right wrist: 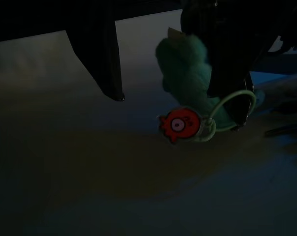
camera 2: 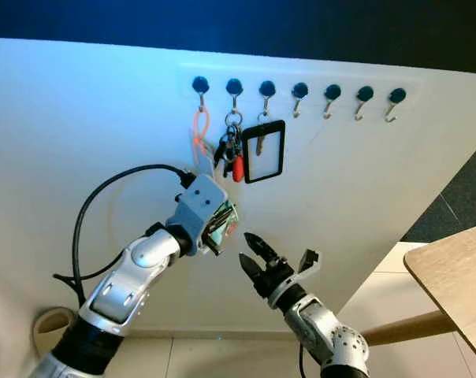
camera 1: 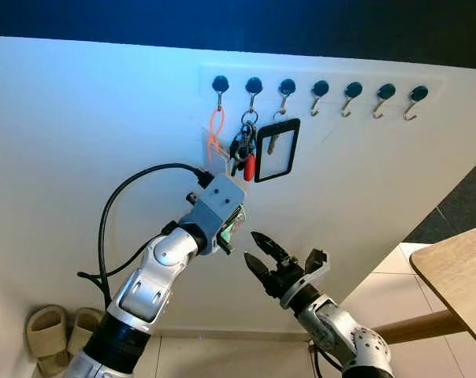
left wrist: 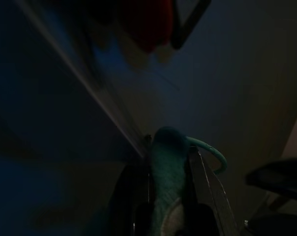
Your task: Hang keys on a hook
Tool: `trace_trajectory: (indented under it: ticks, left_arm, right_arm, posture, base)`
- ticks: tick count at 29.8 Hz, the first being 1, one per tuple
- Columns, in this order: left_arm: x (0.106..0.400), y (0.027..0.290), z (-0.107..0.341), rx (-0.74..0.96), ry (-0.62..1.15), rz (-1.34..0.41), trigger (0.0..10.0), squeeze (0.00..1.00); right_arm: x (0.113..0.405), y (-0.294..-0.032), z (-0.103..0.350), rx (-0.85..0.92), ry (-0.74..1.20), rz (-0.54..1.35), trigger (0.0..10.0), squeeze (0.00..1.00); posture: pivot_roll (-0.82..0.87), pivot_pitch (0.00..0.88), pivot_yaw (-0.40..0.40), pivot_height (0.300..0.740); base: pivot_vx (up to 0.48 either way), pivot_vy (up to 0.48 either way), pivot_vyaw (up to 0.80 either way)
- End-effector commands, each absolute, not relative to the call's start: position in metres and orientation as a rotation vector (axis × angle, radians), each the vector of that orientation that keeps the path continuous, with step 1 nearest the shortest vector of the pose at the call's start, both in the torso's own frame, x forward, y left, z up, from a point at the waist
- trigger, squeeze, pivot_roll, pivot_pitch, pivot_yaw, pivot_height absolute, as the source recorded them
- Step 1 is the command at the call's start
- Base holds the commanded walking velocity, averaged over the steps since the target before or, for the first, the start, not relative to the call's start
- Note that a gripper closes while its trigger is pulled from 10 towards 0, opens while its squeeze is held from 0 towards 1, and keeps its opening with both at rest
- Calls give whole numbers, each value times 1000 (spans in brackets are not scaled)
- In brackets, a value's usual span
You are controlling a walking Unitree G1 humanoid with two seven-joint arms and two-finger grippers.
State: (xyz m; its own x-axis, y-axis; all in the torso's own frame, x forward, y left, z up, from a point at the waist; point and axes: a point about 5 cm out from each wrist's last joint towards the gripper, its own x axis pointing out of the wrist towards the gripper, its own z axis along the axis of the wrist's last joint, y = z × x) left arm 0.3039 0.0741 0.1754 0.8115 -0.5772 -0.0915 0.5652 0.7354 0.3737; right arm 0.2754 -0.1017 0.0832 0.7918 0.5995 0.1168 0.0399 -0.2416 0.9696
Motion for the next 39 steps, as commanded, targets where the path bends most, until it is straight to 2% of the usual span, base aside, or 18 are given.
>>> trace_trajectory:
  ticks: [1, 2, 3, 6, 7, 8, 9, 10, 21, 39]
  left_arm:
    - [299, 68, 173, 382, -29, -657, 10000, 0]
    - [298, 68, 172, 380, -28, -662, 10000, 0]
    - [296, 67, 172, 376, -28, -669, 10000, 0]
    - [292, 65, 172, 369, -30, -683, 10000, 0]
    - [291, 64, 172, 367, -30, -688, 10000, 0]
    - [290, 63, 171, 365, -29, -692, 10000, 0]
    - [290, 63, 171, 365, -29, -692, 10000, 0]
    - [289, 61, 171, 364, -27, -697, 10000, 0]
    - [281, 49, 169, 348, -27, -741, 10000, 0]
    - [276, 45, 163, 389, -9, -773, 10000, 0]
  right_arm:
    - [275, -90, 87, 1821, 474, 592, 10000, 471]
    - [276, -89, 88, 1822, 473, 598, 10000, 957]
    - [276, -89, 89, 1829, 471, 601, 10000, 1000]
    - [278, -88, 90, 1849, 466, 597, 10000, 1000]
    - [279, -88, 91, 1857, 464, 595, 10000, 824]
    - [280, -87, 93, 1865, 460, 600, 10000, 537]
    - [280, -87, 93, 1865, 460, 600, 10000, 537]
    - [281, -86, 96, 1875, 452, 609, 10000, 0]
    - [283, -81, 105, 1937, 417, 619, 10000, 0]
    - [287, -80, 112, 1999, 391, 631, 10000, 0]
  posture:
    - [106, 95, -62, 740]
    - [106, 95, -62, 740]
    - [108, 97, -65, 740]
    - [110, 98, -66, 740]
    - [110, 99, -66, 740]
    - [109, 100, -66, 740]
    - [109, 100, -66, 740]
    - [108, 102, -67, 740]
    - [109, 103, -66, 740]
    - [110, 104, -65, 740]
  base:
    - [0, 0, 0]
    - [0, 0, 0]
    - [0, 0, 0]
    - [0, 0, 0]
    - [0, 0, 0]
    - [0, 0, 0]
    - [0, 0, 0]
    - [0, 0, 0]
    - [0, 0, 0]
    - [0, 0, 0]
